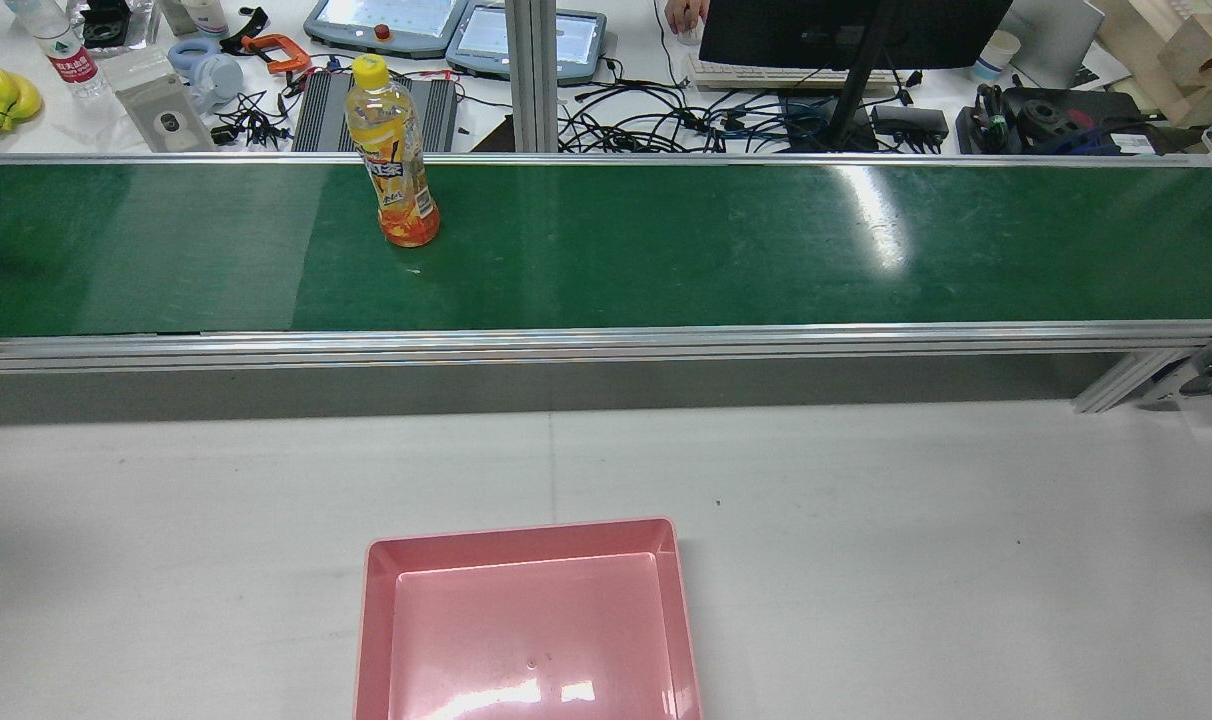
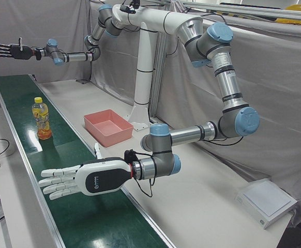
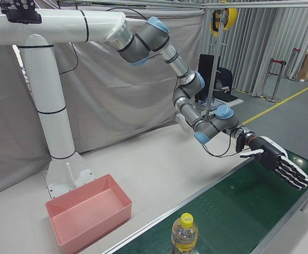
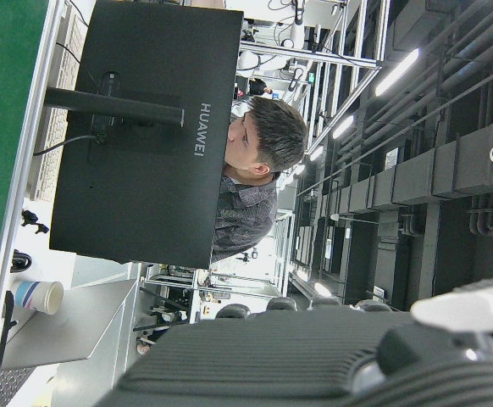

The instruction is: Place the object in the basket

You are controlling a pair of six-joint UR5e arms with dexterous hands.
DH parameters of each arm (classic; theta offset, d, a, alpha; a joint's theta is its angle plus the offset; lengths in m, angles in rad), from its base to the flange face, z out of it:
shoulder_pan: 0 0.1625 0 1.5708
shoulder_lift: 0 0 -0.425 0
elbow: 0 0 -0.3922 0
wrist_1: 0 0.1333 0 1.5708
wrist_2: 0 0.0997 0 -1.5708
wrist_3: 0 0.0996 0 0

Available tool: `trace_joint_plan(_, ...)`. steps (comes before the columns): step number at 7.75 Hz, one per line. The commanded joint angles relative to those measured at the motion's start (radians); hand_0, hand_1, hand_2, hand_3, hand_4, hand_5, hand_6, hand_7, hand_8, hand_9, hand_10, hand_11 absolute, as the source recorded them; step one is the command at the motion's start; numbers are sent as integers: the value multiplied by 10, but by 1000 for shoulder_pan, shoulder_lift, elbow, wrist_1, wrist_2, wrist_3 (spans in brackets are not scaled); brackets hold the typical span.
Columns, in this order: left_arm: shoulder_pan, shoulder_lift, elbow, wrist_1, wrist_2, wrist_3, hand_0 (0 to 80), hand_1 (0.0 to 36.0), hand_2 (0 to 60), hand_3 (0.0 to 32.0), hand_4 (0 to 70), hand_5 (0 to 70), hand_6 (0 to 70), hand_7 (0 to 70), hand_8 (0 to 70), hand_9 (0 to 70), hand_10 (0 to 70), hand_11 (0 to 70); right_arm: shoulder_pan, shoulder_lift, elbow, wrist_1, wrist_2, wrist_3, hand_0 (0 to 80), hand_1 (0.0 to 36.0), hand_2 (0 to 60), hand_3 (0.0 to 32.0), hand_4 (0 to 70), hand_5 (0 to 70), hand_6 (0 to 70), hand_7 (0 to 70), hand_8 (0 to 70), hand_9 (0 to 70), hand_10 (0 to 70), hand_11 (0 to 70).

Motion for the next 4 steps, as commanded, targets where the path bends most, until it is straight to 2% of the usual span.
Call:
trace_joint_plan(1, 2, 0, 0, -3, 1, 0, 631, 120, 0, 0, 0, 96, 0, 0, 0, 0, 0, 0, 0, 0, 0, 0, 0, 1, 0, 0, 0, 0, 0, 0, 0, 0, 0, 0, 0, 0)
trace_joint_plan(4, 3, -3, 0, -13, 1, 5, 630, 119, 0, 0, 0, 103, 0, 0, 0, 0, 0, 0, 0, 0, 0, 0, 0, 1, 0, 0, 0, 0, 0, 0, 0, 0, 0, 0, 0, 0)
